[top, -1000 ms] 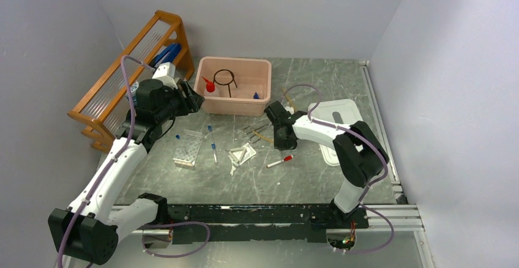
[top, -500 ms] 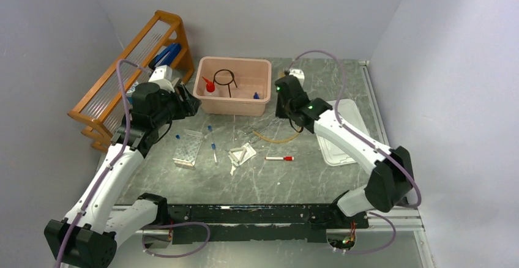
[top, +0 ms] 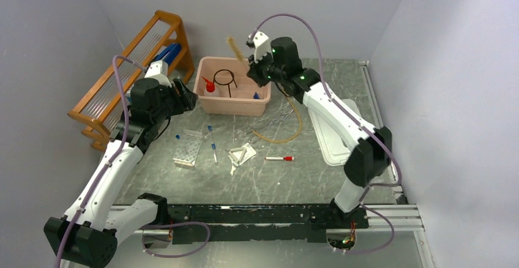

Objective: Organize the chemistry lab equipment

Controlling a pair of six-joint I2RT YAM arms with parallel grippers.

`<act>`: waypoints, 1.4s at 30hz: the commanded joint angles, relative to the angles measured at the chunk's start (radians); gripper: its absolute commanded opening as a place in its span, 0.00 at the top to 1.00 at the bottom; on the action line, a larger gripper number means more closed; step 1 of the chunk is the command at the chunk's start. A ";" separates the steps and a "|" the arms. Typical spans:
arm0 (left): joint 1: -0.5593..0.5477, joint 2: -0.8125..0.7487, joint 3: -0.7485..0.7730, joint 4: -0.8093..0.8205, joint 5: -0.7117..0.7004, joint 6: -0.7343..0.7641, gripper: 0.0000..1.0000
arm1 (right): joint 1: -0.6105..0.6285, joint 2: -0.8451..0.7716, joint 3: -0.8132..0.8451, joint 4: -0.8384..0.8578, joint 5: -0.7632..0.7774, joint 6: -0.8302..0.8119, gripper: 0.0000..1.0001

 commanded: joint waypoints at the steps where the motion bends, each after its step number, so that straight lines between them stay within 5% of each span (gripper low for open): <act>1: 0.005 0.035 0.072 -0.036 -0.094 -0.038 0.36 | -0.054 0.143 0.153 -0.074 -0.312 -0.224 1.00; 9: 0.006 0.087 0.098 -0.044 -0.158 -0.072 0.36 | -0.086 0.376 0.403 -0.307 -0.428 -0.398 1.00; 22: 0.024 0.248 0.193 -0.004 -0.174 0.030 0.34 | -0.085 0.544 0.558 -0.582 -0.347 -0.707 1.00; 42: 0.059 0.432 0.290 0.085 -0.026 -0.021 0.35 | -0.025 0.579 0.506 -0.569 -0.158 -0.769 1.00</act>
